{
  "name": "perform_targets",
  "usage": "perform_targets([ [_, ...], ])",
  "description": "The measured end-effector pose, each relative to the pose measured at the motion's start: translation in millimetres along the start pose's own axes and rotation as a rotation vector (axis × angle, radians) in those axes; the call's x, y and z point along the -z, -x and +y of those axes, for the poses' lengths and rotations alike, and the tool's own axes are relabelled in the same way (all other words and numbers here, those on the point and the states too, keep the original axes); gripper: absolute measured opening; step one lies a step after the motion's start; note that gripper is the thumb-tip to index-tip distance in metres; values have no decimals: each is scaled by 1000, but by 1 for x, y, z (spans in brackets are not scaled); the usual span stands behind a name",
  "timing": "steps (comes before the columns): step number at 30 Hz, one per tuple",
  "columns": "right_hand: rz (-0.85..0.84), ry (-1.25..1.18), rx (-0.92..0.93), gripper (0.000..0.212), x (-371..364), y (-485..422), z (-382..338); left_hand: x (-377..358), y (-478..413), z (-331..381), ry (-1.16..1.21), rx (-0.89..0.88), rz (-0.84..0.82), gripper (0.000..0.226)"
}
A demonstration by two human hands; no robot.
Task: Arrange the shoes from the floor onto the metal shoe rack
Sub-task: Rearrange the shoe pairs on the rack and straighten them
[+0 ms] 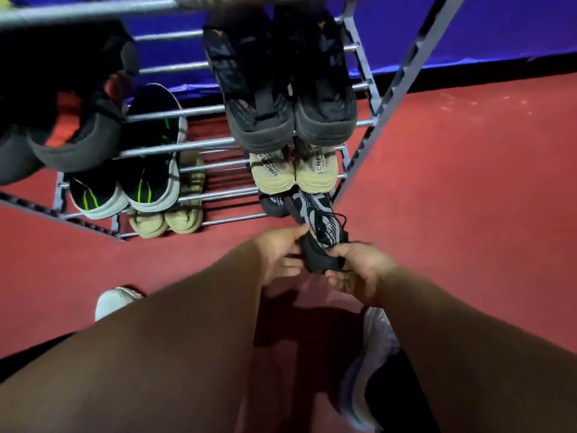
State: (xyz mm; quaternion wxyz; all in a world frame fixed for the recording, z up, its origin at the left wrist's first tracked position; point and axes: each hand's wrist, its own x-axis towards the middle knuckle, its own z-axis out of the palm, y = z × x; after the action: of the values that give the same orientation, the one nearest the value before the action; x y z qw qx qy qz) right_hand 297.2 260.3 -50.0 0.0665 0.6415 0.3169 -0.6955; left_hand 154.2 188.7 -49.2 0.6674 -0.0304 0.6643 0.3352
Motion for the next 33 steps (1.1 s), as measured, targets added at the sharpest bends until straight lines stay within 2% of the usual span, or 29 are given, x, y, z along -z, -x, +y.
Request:
perform_targets([
  [3,34,-110,44,22,-9,-22,-2,18,-19,7,104,-38,145,42],
  [9,101,-259,142,14,-29,-60,-37,44,-53,15,243,-43,277,39],
  [11,121,-301,191,24,-37,-73,-47,46,-61,19,265,-48,300,40],
  [15,201,-324,229,29,-50,-93,-63,49,-75,22,240,-56,299,36],
  [17,211,-346,234,17,-52,-99,-70,53,-79,22,200,-33,282,27],
  [19,195,-376,215,15,-51,-105,-74,56,-83,25,177,-18,263,24],
  [22,182,-392,175,23,-46,-118,-71,58,-91,31,159,-56,271,34],
  [24,167,-386,138,20,-45,-122,-68,56,-99,35,147,-73,286,37],
  [33,102,-534,103,7,-41,-141,-66,53,-130,35,150,-52,264,24],
])
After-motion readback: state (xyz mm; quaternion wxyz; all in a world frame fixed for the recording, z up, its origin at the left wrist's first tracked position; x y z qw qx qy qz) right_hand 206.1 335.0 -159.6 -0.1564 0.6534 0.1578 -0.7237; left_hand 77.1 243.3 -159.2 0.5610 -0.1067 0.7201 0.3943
